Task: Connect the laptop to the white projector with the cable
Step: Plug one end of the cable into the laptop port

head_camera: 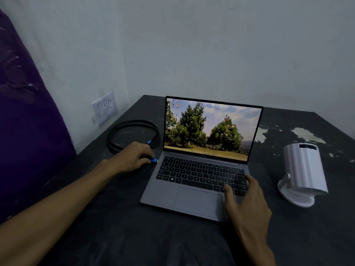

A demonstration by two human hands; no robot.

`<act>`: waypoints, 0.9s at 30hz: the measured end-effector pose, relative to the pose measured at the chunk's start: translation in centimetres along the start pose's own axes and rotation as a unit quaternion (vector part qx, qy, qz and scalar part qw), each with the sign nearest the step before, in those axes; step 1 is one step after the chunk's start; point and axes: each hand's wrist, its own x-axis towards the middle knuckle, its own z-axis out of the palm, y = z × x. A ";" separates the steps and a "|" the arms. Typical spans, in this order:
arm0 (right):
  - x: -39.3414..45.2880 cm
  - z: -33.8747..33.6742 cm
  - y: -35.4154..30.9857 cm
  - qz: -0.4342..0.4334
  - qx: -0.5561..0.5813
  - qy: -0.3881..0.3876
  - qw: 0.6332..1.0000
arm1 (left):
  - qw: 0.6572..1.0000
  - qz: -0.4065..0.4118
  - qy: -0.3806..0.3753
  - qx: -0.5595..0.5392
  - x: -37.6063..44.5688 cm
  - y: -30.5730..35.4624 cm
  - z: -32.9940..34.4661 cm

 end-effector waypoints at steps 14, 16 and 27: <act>0.0 -0.1 -0.1 0.035 0.001 -0.007 0.999 | 0.983 -0.155 0.096 0.026 3.3 1.2 -1.0; 0.2 0.0 -0.2 0.049 0.002 -0.005 0.999 | 0.968 -0.226 0.091 0.068 4.1 1.1 0.2; 0.9 0.8 -0.7 0.086 -0.024 0.005 0.996 | 0.934 -0.322 0.026 0.155 6.6 2.0 1.9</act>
